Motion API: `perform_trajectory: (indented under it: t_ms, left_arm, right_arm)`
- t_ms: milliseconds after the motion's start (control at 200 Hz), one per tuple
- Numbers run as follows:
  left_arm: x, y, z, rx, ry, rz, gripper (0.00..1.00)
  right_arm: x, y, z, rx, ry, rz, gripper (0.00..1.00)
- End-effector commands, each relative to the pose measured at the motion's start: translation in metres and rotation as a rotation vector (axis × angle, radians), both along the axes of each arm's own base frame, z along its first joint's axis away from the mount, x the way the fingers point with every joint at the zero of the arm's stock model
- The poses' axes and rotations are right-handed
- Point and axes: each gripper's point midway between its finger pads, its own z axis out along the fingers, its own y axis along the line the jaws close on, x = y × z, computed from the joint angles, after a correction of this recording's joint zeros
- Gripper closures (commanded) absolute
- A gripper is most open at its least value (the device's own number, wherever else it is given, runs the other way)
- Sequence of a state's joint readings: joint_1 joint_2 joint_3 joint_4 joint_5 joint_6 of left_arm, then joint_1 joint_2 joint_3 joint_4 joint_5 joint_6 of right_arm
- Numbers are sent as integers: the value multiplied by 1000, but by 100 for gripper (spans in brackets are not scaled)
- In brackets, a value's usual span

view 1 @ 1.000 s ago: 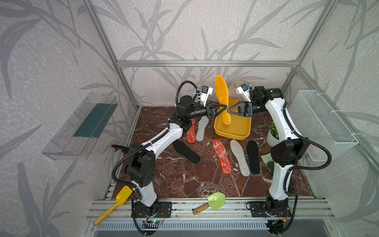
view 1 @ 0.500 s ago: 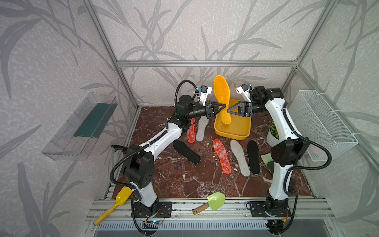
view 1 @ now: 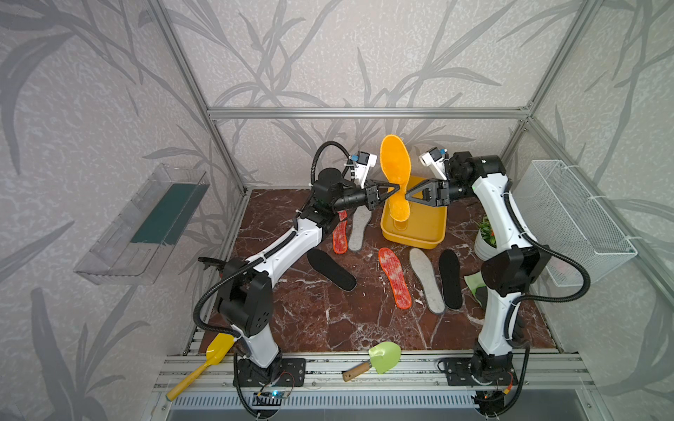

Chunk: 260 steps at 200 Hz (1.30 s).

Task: Put the insoles into the storage box
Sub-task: Place the insole in the storage box.

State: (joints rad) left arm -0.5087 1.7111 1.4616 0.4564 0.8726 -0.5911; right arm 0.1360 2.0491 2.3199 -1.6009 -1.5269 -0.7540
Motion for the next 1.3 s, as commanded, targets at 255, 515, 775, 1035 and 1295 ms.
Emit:
perform_trajectory:
  t_ms: [255, 515, 775, 1035, 1295]
  left_arm:
    - [-27, 23, 2, 85, -45, 67, 100]
    - [-28, 33, -16, 134, -22, 122, 100]
    - [-21, 36, -25, 145, 6, 154, 100]
    - [-11, 26, -41, 116, 80, 137, 100]
    - [-17, -3, -49, 101, 96, 30, 100]
  right_arm:
    - [-16, -16, 57, 106, 195, -13, 68]
    - [15, -10, 14, -263, 339, -236, 67]
    - [34, -22, -5, -474, 221, -622, 61]
    - [24, -19, -29, -514, 75, -761, 50]
    - [15, -16, -29, -429, 102, -759, 49]
